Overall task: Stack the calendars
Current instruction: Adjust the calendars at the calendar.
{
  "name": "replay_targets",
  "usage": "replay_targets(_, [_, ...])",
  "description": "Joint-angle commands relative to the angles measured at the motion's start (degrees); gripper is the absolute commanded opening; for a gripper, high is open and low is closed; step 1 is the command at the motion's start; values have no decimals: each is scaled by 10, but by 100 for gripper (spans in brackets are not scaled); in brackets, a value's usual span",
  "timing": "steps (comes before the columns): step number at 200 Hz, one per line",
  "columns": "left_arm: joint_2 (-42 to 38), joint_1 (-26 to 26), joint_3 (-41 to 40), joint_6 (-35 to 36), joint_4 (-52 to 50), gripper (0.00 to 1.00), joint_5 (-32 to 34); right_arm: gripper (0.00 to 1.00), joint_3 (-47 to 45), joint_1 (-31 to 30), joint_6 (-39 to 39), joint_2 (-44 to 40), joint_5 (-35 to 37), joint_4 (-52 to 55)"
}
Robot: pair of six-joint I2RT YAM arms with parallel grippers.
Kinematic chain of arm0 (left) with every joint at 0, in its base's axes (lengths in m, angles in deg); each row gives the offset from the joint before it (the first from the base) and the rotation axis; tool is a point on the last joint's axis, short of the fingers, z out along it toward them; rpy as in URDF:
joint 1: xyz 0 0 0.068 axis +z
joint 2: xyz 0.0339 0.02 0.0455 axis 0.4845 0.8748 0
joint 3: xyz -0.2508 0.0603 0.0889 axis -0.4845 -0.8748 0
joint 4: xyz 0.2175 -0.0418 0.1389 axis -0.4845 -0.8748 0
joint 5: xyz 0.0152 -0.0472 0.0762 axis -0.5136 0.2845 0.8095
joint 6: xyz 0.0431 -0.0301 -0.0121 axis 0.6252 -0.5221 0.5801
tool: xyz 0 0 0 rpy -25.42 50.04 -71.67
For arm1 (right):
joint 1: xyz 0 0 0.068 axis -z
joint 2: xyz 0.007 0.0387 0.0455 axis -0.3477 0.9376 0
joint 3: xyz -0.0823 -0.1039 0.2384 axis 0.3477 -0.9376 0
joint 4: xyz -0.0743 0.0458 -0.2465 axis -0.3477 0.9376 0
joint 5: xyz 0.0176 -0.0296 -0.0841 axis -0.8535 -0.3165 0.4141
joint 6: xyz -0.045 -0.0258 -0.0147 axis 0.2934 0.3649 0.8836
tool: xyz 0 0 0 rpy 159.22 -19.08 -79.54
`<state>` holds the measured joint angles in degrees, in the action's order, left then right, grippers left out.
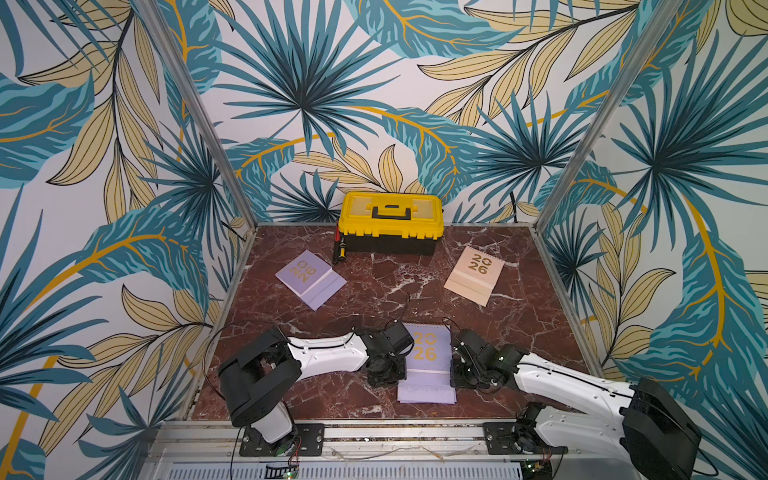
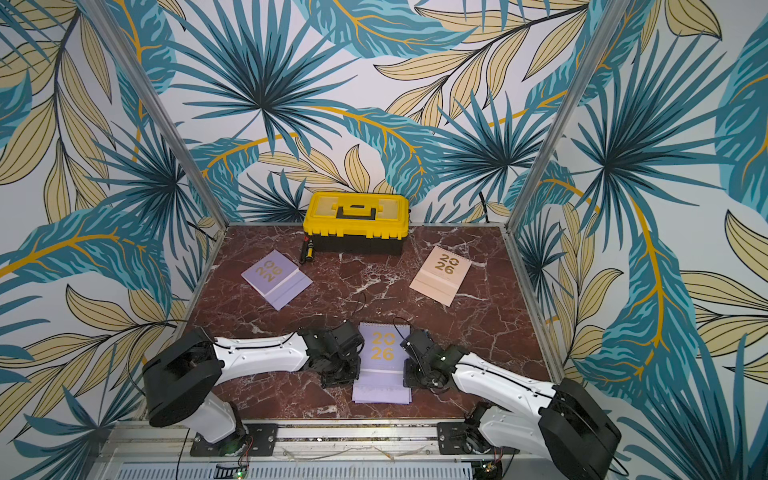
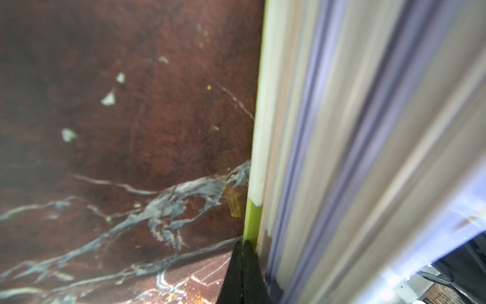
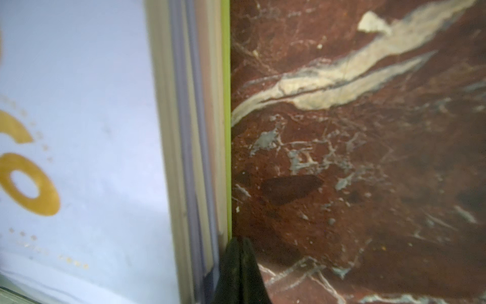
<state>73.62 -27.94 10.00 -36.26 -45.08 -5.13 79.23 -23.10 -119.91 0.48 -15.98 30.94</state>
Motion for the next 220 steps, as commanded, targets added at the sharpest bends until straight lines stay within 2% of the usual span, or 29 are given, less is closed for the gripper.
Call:
replay_targets(1, [24, -13, 16, 4, 25, 0, -17, 0, -9, -3, -7, 10, -15, -27])
replay_targets(66, [15, -10, 6, 1, 24, 0, -10, 0, -13, -3, -8, 0, -13, -29])
replay_targets(104, [53, -28, 49, 12, 8, 0, -14, 0, -1, -5, -6, 27, -24, -42])
replay_targets(141, [32, -21, 32, 6, 8, 0, -4, 0, -1, -6, -1, 15, -12, -30])
replay_targets(186, [-21, 21, 5, 23, -15, 0, 4, 0, -10, -2, 5, -28, 24, 28])
replay_targets(220, [-58, 54, -4, 47, -48, 0, 3, 0, -11, 29, 33, -86, 50, 91])
